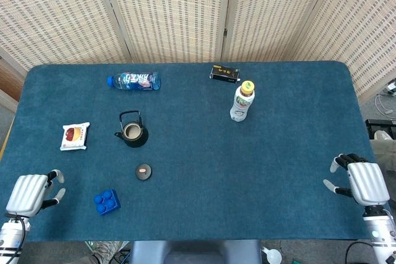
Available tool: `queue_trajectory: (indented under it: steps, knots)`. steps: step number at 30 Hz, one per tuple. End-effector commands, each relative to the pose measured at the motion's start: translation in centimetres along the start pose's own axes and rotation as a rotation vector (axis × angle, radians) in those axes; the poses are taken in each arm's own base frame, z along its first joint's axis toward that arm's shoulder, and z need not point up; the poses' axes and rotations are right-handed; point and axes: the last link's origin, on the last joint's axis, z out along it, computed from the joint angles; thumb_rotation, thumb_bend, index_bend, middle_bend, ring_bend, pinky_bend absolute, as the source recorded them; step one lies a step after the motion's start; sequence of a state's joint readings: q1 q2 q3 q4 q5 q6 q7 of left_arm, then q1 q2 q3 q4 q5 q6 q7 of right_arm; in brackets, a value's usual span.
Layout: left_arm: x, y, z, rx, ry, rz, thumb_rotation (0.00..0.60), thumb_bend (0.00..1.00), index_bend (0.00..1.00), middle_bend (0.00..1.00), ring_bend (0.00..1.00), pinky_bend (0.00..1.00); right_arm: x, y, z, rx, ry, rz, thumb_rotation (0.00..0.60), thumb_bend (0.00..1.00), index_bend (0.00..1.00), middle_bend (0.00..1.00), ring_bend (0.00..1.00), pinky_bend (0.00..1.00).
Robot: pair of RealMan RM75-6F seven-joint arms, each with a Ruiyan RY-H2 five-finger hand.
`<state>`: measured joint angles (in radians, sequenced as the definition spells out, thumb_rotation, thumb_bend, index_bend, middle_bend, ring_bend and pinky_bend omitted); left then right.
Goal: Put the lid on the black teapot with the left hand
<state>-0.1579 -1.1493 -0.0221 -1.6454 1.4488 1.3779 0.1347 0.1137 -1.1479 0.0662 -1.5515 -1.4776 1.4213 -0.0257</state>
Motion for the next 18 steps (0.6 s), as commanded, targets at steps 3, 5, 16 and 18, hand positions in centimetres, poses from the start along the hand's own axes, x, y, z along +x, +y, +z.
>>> queue_trajectory:
  steps: [3, 5, 16, 18]
  knots:
    - [0.1, -0.3, -0.1, 0.016, 0.005, -0.002, 0.6, 0.3, 0.53, 1.0, 0.93, 0.93, -0.5, -0.5, 0.1, 0.024, -0.026, -0.002, 0.6, 0.15, 0.58, 0.5, 0.38, 0.5]
    - [0.2, -0.4, -0.2, 0.023, 0.008, -0.003, 0.6, 0.29, 0.53, 1.0, 0.93, 0.93, -0.7, -0.7, 0.1, 0.031, -0.038, 0.0, 0.6, 0.15, 0.58, 0.5, 0.38, 0.5]
    - [-0.2, 0.0, -0.2, -0.002, -0.007, -0.007, 0.6, 0.29, 0.56, 1.0, 0.98, 0.98, -0.2, -0.8, 0.0, 0.038, -0.021, 0.029, 0.6, 0.15, 0.58, 0.5, 0.38, 0.5]
    - [-0.2, 0.4, 0.0, -0.008, -0.011, -0.021, 0.6, 0.3, 0.57, 1.0, 1.0, 1.0, 0.2, -0.8, -0.1, 0.037, -0.006, 0.033, 0.6, 0.15, 0.58, 0.5, 0.38, 0.5]
